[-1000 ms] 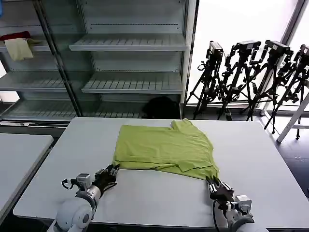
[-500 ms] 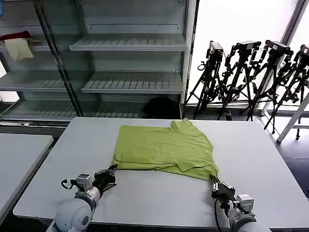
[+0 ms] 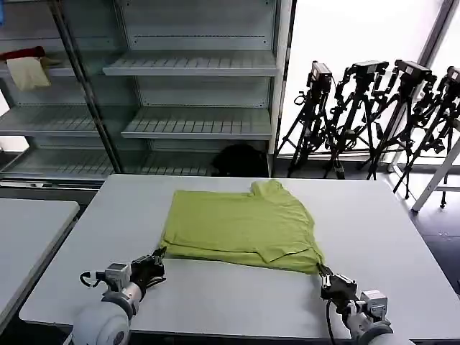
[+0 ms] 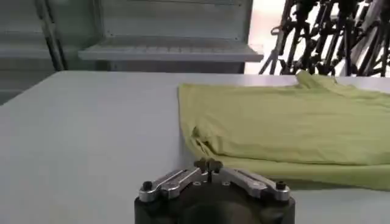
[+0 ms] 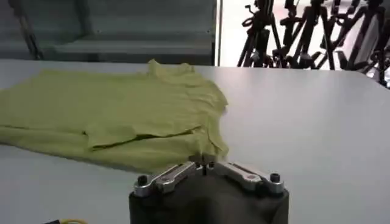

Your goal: Fold and organize the clothes.

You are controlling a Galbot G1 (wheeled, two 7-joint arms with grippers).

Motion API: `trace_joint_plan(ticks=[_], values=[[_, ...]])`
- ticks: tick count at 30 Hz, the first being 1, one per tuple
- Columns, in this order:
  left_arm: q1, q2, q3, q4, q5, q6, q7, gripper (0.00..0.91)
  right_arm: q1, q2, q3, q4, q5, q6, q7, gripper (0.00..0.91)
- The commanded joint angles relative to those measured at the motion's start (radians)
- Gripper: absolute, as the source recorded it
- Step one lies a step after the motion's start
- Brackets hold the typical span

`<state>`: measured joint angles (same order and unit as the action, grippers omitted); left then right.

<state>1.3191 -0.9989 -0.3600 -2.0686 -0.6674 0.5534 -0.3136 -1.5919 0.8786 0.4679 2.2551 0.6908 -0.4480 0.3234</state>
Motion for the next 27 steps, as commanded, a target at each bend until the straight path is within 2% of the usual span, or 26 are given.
trace_joint_plan(ticks=[1,8,17,22,23,24,25,26,27], values=[[0.133,0.019,-0.02,-0.117,0.01,0.022,-0.081,0.0,-0.123,-0.036,0.027,0.096,0.02,-0.024,0.003,0.0],[0.276,-0.002,-0.041,-0.22,0.055,0.021,-0.179,0.0,-0.234,-0.044,0.038,0.167,0.006,-0.025,0.01,0.0],[0.455,-0.001,-0.081,-0.343,0.102,0.02,-0.259,0.0,-0.405,-0.065,0.116,0.231,0.005,-0.009,0.023,0.0],[0.473,0.008,-0.092,-0.335,0.108,0.011,-0.248,0.0,-0.375,-0.052,0.125,0.21,-0.005,0.014,0.039,0.0],[0.463,0.007,-0.09,-0.327,0.107,0.011,-0.248,0.0,-0.351,-0.045,0.122,0.197,-0.012,0.015,0.044,0.03],[0.443,0.003,-0.083,-0.315,0.103,0.012,-0.249,0.01,-0.334,-0.04,0.115,0.188,-0.021,0.019,0.048,0.101],[0.421,0.0,-0.076,-0.304,0.1,0.014,-0.25,0.0,-0.305,-0.037,0.11,0.171,-0.025,0.029,0.047,0.383],[0.413,-0.001,-0.07,-0.301,0.1,0.014,-0.25,0.0,-0.274,-0.037,0.106,0.148,-0.03,0.039,0.041,0.474],[0.4,0.0,-0.064,-0.294,0.1,0.014,-0.249,0.0,-0.256,-0.038,0.103,0.129,-0.033,0.05,0.034,0.635]])
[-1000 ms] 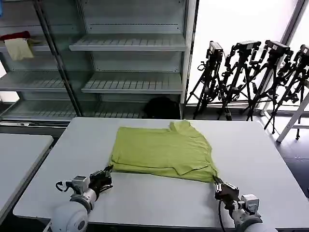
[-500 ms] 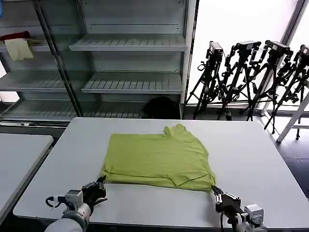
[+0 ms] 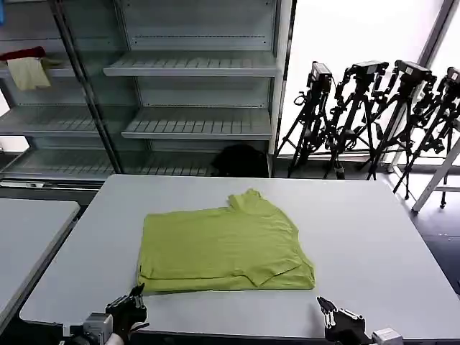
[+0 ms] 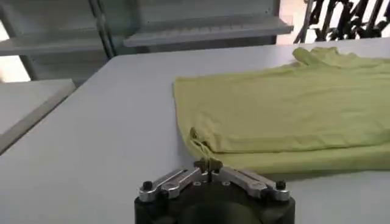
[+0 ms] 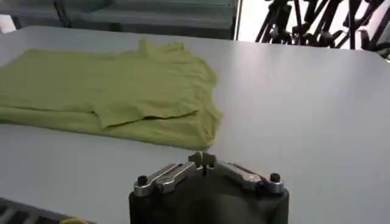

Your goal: Fold and organize the clothes.

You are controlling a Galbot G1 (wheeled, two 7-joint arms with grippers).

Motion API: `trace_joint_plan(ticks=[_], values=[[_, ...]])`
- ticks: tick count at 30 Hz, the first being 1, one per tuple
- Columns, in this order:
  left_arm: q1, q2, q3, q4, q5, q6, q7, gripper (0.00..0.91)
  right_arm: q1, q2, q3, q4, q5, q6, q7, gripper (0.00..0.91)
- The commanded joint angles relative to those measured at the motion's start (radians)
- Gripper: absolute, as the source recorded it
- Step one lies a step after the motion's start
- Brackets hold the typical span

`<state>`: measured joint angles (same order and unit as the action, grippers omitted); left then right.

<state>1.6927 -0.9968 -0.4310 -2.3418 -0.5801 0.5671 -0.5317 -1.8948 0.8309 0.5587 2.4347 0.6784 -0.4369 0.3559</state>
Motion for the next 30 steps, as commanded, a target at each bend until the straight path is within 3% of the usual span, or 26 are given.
trace_joint_plan(ticks=[1,2,4,9,12,18,23,25,27,30], values=[[0.017,-0.001,0.01,-0.017,0.011,0.0,-0.031,0.0,0.085,0.011,0.007,-0.077,-0.022,0.052,-0.007,0.705],[0.009,0.0,0.012,-0.014,0.009,0.001,-0.031,0.01,0.108,0.011,0.006,-0.092,-0.028,0.056,-0.022,0.826],[-0.001,0.003,0.011,-0.008,0.006,0.001,-0.028,0.0,0.138,0.003,0.001,-0.118,-0.039,0.085,-0.071,0.877],[-0.011,0.007,0.011,-0.004,0.001,0.001,-0.021,0.01,0.235,-0.003,-0.064,-0.194,-0.049,0.103,-0.13,0.856],[-0.021,0.005,0.019,-0.003,0.0,0.001,-0.02,0.01,0.271,0.0,-0.097,-0.231,-0.045,0.109,-0.155,0.655],[-0.03,0.003,0.025,-0.006,0.001,0.001,-0.016,0.01,0.279,-0.006,-0.155,-0.268,-0.078,0.11,-0.207,0.544],[-0.036,0.0,0.029,-0.009,0.002,0.001,-0.014,0.01,0.303,0.008,-0.209,-0.299,-0.115,0.111,-0.225,0.393],[-0.037,0.0,0.029,-0.009,0.001,0.001,-0.014,0.01,0.306,0.013,-0.219,-0.294,-0.136,0.116,-0.235,0.131],[-0.038,-0.001,0.028,-0.01,0.001,0.001,-0.013,0.01,0.308,0.016,-0.228,-0.291,-0.145,0.118,-0.24,0.0],[-0.038,-0.003,0.028,-0.013,0.002,0.0,-0.013,0.01,0.31,0.017,-0.231,-0.304,-0.148,0.119,-0.243,0.0]])
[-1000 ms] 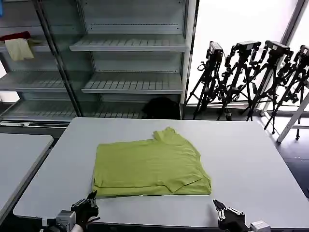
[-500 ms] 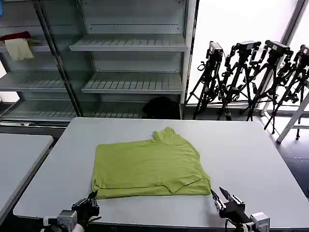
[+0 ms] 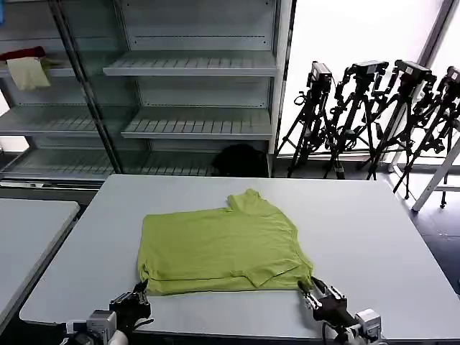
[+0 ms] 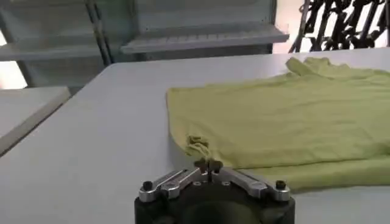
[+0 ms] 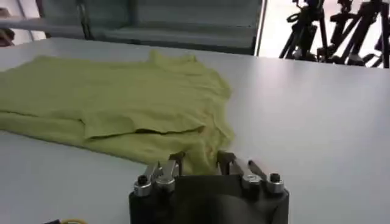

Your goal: Fold and organize the clothes.

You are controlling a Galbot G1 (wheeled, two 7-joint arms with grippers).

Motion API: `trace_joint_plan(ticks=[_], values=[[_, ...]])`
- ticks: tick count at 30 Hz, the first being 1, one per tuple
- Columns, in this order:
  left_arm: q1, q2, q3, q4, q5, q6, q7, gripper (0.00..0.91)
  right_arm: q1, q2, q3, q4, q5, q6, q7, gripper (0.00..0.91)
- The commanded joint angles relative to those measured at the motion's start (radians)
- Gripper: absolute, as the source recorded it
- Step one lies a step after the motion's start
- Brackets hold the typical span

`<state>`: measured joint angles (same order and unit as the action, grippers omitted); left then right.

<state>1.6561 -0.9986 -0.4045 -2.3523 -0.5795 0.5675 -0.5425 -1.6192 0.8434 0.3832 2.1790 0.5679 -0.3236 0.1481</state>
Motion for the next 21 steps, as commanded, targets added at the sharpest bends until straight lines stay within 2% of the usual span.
trace_joint_plan(ticks=[1,9,15,21], values=[[-0.003,-0.003,0.003,-0.003,0.002,-0.001,-0.002,0.01,0.033,0.005,-0.055,-0.05,-0.037,0.006,-0.035,0.0],[-0.013,-0.004,0.011,0.0,0.003,-0.004,0.002,0.0,-0.019,-0.004,-0.009,-0.016,-0.031,0.021,-0.023,0.0],[-0.016,0.003,0.01,-0.001,0.002,-0.005,0.008,0.0,-0.125,-0.033,0.102,0.071,0.01,0.02,0.009,0.0],[-0.012,0.01,0.005,-0.001,0.001,-0.002,0.006,0.0,-0.317,-0.068,0.225,0.142,0.016,0.03,0.028,0.0]])
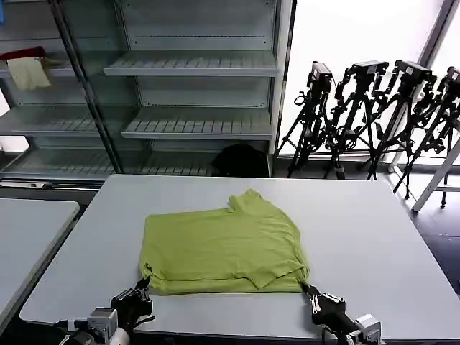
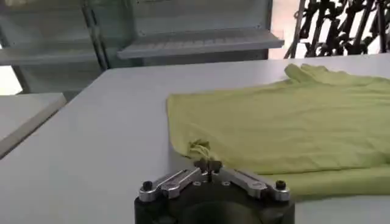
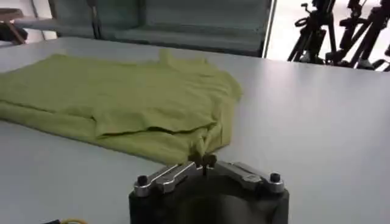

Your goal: Fold and organize the clothes.

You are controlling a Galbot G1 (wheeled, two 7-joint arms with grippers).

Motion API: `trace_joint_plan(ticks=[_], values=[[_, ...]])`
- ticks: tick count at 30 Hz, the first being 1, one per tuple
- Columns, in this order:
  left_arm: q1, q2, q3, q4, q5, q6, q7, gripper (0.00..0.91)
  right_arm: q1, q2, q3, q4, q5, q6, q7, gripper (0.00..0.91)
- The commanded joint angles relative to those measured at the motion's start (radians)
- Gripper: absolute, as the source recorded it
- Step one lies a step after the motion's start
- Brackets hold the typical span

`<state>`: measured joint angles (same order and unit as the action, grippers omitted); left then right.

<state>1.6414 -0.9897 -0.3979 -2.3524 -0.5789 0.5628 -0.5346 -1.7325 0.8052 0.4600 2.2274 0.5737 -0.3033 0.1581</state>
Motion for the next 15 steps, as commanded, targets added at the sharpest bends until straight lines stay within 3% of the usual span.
trace_joint_plan(ticks=[1,11,12,13,15], values=[[0.007,0.002,-0.003,-0.002,0.001,0.004,-0.003,0.0,-0.234,-0.031,0.168,0.103,0.011,0.012,0.024,0.0],[0.085,0.001,0.003,-0.019,0.037,0.008,-0.008,0.02,-0.285,-0.007,0.174,0.123,0.013,0.001,0.076,0.02],[0.093,-0.002,0.007,-0.018,0.041,0.008,-0.007,0.02,-0.285,-0.006,0.17,0.122,0.012,0.001,0.079,0.343],[0.097,-0.003,0.008,-0.017,0.043,0.007,-0.008,0.272,-0.286,-0.002,0.163,0.123,0.011,0.0,0.087,0.907],[0.113,-0.005,0.013,-0.016,0.049,0.008,-0.008,0.695,-0.285,0.005,0.152,0.124,0.009,-0.002,0.101,0.907]])
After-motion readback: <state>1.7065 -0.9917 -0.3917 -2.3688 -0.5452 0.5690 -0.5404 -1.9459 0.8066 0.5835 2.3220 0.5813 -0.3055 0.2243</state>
